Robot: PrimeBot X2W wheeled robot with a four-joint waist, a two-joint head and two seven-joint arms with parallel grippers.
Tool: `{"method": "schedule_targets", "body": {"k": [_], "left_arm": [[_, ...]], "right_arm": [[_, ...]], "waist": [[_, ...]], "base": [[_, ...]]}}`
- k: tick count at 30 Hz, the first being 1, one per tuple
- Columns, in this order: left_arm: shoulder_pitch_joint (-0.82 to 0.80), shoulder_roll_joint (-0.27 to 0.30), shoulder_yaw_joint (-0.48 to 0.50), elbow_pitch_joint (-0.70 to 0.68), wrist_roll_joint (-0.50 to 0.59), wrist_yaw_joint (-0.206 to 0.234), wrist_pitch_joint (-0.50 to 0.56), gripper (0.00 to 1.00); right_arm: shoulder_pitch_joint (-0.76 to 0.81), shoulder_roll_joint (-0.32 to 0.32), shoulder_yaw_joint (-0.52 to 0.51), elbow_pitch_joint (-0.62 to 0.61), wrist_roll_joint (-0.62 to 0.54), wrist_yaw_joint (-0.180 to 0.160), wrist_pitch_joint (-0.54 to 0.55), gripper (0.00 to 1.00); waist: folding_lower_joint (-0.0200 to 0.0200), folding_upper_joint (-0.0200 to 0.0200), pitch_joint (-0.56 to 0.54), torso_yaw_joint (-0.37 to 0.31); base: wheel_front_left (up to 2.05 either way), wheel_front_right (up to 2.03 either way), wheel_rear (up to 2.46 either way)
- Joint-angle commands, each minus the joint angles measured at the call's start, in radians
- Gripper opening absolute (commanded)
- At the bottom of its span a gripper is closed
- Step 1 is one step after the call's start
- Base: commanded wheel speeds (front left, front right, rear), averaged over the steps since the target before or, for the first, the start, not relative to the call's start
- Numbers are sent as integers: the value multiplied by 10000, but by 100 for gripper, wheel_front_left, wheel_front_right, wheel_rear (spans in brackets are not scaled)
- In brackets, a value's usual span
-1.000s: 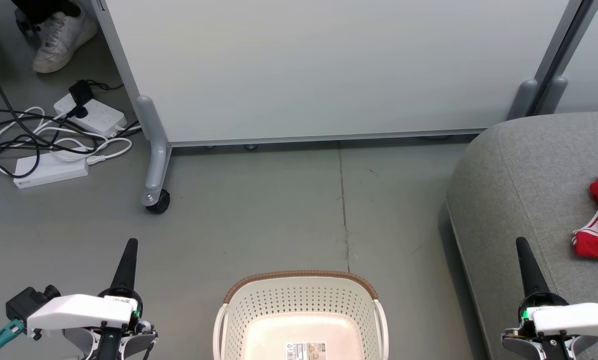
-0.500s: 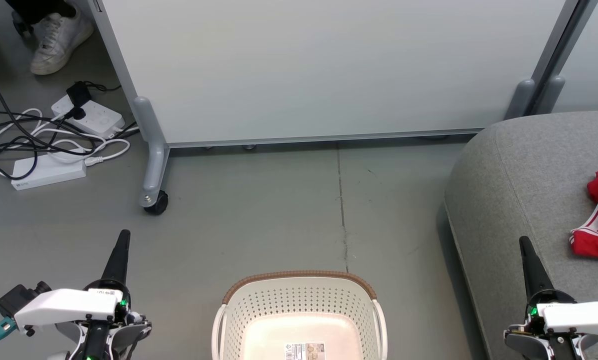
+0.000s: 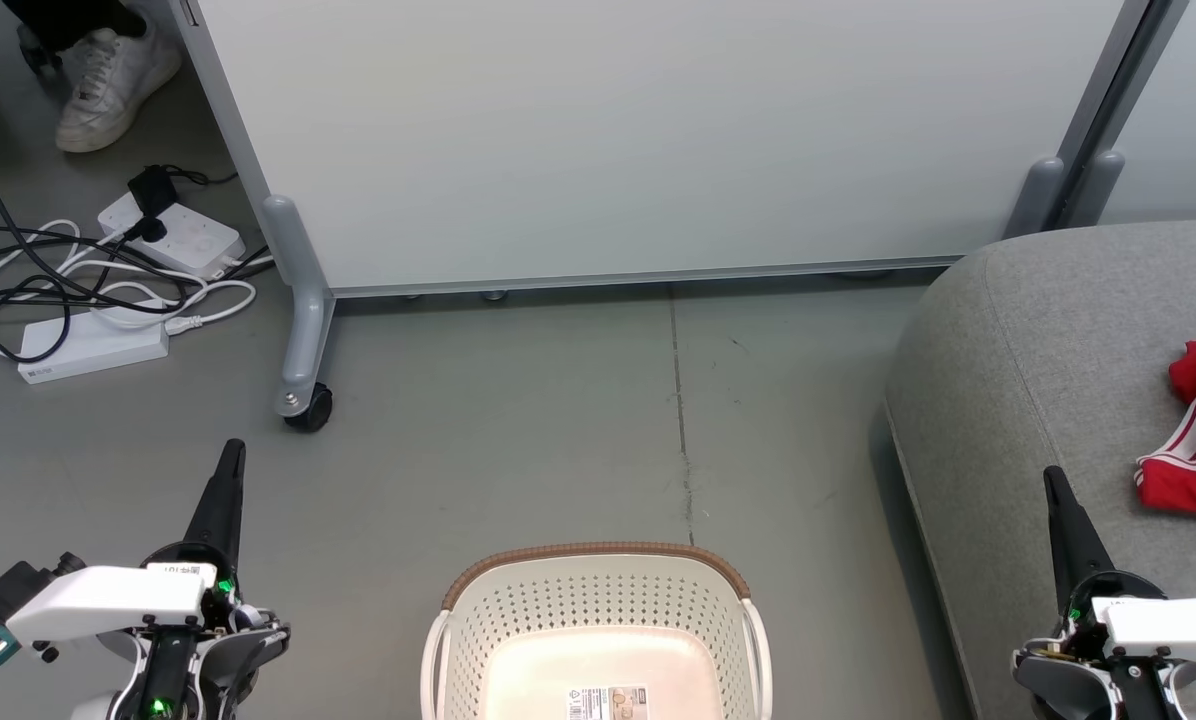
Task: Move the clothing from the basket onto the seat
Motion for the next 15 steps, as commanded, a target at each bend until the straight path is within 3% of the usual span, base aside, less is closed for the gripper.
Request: {"method": "schedule_targets", "body": {"k": [1, 15], "left_arm": [[-257, 80, 99, -15, -221, -71, 75, 0], [-423, 93, 351, 29, -1084, -196, 401, 0]], "right_arm": [[-160, -95, -21, -77, 249, 23, 48, 0], [-206, -237, 61, -85, 1307, 24, 101, 0]], "waist": [[0, 0, -1, -5], [0, 0, -11, -58]], "base": [[0, 0, 0], [0, 0, 0]]}}
